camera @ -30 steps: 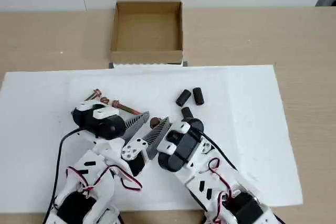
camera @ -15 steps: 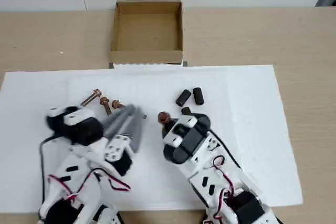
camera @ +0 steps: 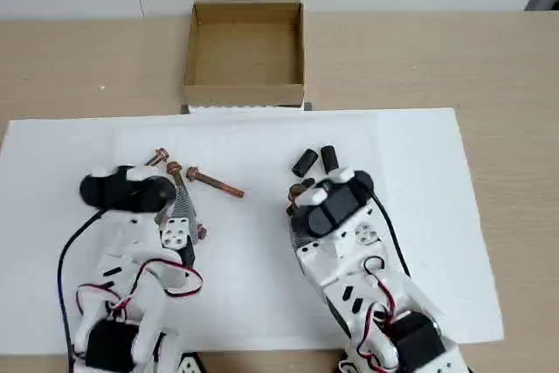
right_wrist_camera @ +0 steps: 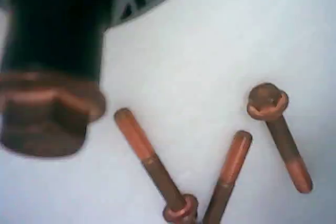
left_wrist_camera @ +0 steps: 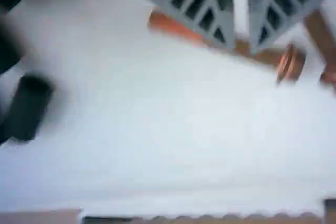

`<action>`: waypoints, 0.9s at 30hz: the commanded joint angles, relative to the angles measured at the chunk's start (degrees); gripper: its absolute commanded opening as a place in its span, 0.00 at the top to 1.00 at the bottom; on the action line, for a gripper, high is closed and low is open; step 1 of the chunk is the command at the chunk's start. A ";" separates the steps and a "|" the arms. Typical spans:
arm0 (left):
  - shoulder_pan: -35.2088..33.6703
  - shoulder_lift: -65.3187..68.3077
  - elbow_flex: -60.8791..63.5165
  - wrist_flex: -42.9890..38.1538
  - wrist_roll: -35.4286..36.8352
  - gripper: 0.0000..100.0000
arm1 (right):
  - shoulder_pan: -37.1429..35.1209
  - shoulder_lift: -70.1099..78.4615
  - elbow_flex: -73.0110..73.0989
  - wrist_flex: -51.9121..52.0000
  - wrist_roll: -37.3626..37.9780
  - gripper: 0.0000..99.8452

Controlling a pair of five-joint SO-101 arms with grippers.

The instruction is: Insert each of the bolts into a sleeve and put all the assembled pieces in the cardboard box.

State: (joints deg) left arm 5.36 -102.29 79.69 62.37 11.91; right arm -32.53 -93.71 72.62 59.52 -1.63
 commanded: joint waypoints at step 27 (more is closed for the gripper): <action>-3.78 -0.62 11.03 -0.18 -0.62 0.99 | 9.98 83.30 -67.08 -24.66 3.52 1.00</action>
State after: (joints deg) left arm 1.49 -102.29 90.86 62.37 11.91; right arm -23.21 -14.42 11.34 39.65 -0.48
